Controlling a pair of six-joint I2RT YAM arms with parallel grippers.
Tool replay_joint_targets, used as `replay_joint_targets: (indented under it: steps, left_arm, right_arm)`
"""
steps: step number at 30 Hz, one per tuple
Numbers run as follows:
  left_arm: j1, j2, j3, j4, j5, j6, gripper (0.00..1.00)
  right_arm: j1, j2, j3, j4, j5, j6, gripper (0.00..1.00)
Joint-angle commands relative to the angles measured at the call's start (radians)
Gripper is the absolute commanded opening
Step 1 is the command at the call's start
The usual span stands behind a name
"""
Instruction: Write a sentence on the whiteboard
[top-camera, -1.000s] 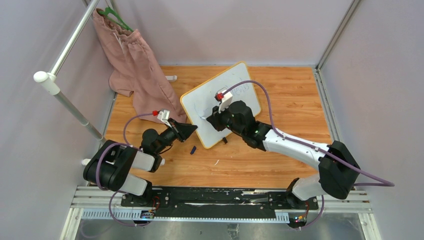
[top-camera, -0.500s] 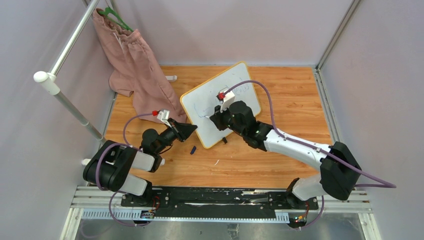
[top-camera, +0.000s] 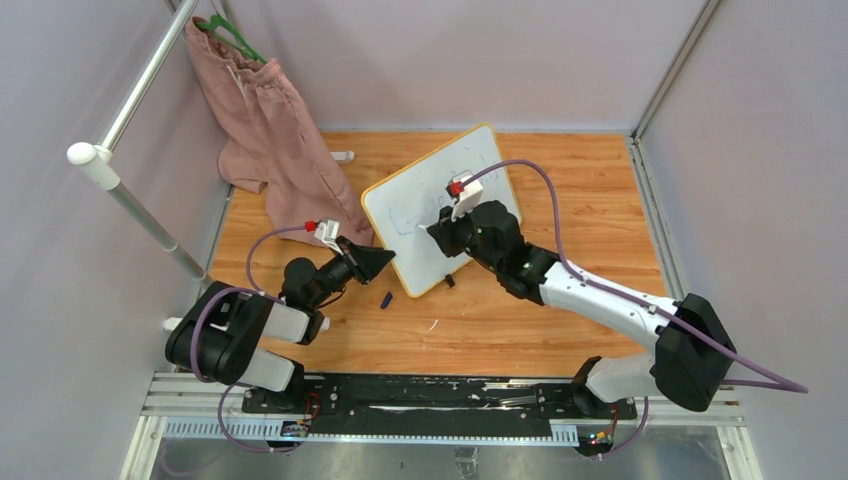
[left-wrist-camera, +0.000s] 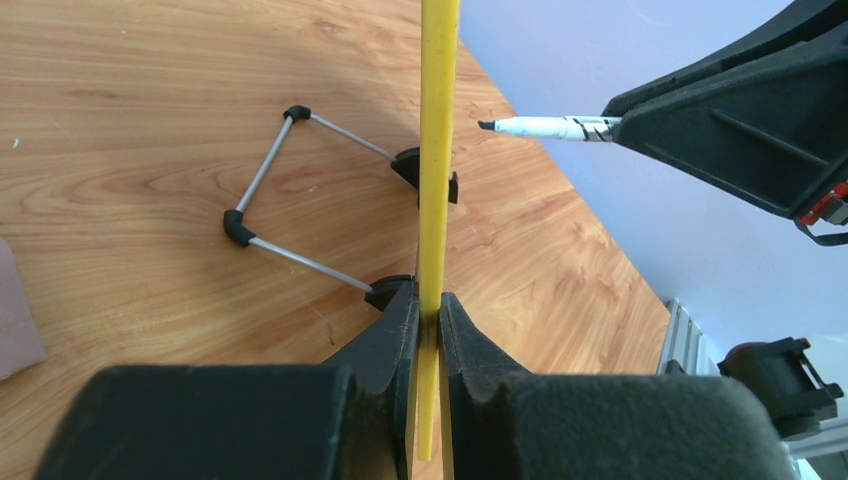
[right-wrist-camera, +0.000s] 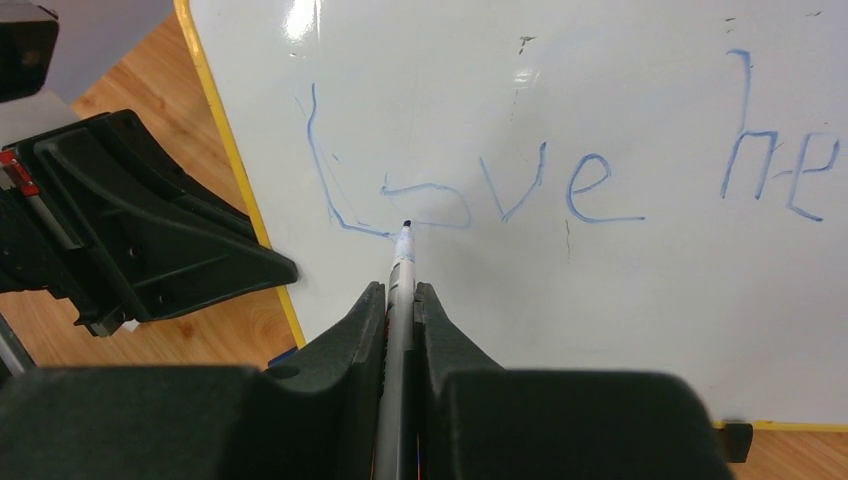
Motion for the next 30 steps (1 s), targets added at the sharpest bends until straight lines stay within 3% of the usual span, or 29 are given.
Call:
replay_joint_targets:
  steps: [1,30]
  left_arm:
    - [-0.008,-0.018,0.001,0.055,0.013,0.006,0.00]
    - [-0.008,-0.011,0.000,0.066,0.015,0.003,0.00]
  right_arm:
    - [-0.019,0.013,0.046,0.020,0.021,0.006,0.00]
    - [-0.022,0.090,0.076,0.009,-0.016,0.023,0.00]
